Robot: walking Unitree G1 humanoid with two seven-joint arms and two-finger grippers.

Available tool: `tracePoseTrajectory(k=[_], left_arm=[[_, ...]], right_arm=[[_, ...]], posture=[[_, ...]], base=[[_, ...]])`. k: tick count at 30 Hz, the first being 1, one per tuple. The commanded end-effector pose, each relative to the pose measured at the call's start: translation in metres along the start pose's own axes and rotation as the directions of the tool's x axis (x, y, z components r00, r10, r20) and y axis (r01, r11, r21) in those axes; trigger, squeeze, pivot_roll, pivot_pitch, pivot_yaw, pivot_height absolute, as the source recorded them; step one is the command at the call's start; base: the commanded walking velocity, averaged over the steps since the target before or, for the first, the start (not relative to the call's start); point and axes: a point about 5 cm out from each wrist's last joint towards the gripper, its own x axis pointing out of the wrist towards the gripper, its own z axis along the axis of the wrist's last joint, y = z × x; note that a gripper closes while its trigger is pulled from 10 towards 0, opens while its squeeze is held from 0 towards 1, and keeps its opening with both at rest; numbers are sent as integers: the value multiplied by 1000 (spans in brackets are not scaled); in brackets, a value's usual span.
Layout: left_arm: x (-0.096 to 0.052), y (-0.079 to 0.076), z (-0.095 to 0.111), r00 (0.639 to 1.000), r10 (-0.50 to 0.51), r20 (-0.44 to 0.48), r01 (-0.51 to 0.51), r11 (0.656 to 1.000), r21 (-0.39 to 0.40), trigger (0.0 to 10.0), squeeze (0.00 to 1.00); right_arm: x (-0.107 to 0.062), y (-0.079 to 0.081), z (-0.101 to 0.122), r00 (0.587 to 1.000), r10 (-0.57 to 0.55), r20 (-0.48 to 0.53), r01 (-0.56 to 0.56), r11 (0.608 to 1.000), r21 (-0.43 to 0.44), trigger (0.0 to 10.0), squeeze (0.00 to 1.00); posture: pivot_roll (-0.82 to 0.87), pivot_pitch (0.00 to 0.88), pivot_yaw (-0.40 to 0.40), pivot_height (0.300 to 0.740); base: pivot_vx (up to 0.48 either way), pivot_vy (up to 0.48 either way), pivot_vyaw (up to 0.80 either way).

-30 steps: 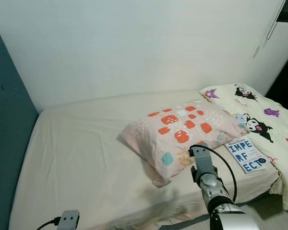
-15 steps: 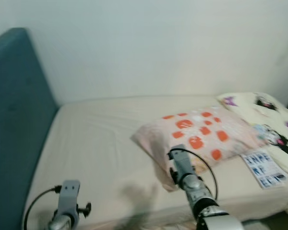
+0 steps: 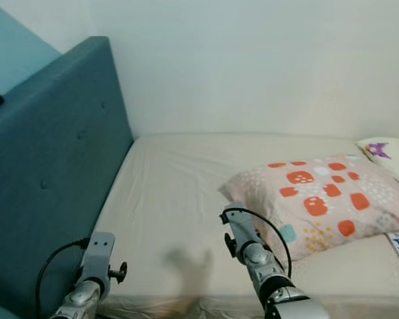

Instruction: Clean up the room

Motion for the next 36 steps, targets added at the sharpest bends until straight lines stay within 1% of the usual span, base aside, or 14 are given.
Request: tracePoseTrajectory(k=[1, 2, 5, 9, 17, 19, 22, 25, 27, 30, 36], left_arm=[[0, -5, 1, 1000, -21, 5, 21, 1000, 23, 10000, 0], [0, -6, 2, 1000, -23, 6, 22, 1000, 21, 10000, 0], [1, -8, 3, 1000, -26, 10, 26, 1000, -9, 10000, 0], [0, -10, 2, 999, -42, 8, 42, 999, 5, 10000, 0], [1, -10, 3, 998, -57, 11, 57, 998, -2, 10000, 0], [1, -13, 4, 997, -79, 9, 79, 997, 11, 10000, 0], [1, -14, 5, 996, -86, 8, 86, 996, 8, 10000, 0], [1, -14, 6, 997, -82, 15, 82, 997, -13, 10000, 0], [1, -14, 6, 997, -82, 15, 82, 997, -13, 10000, 0], [2, -14, 10, 997, -70, 39, 72, 995, -67, 10000, 0], [3, -15, 13, 997, -68, 43, 71, 995, -73, 10000, 0]], right_arm=[[-1, -7, -4, 999, -26, -19, 27, 998, 48, 10000, 0], [-1, -9, -4, 999, -32, -17, 33, 998, 58, 10000, 0], [-1, -10, -3, 999, -38, -15, 39, 997, 59, 10000, 0], [-1, -11, -3, 999, -44, -15, 45, 997, 60, 10000, 0], [-1, -10, -3, 999, -47, -15, 48, 997, 58, 10000, 0], [-1, -10, -2, 999, -48, -15, 48, 997, 60, 10000, 0], [-1, -10, -2, 999, -48, -16, 49, 997, 62, 10000, 0], [-1, -10, -2, 999, -49, -17, 50, 997, 64, 10000, 0], [-1, -10, -2, 999, -49, -17, 50, 997, 64, 10000, 0], [-1, -10, -1, 999, -53, -15, 54, 997, 63, 10000, 0], [0, -12, 1, 998, -59, -9, 60, 996, 63, 10000, 0]], posture=[[15, 0, -43, 740], [15, 0, -43, 740], [4, 0, -36, 740], [1, 0, -31, 740], [-2, 0, -23, 740], [1, 0, -22, 740], [8, 0, -22, 740], [13, 0, -25, 740], [13, 0, -25, 740], [14, 0, -26, 740], [17, 0, -34, 740]], base=[[0, -480, 0], [0, -480, 0], [0, 0, 0], [0, 0, 0], [0, 0, 0], [0, -424, 0], [0, -480, 0], [0, -480, 0], [0, -480, 0], [0, 0, 0], [0, 0, 0]])
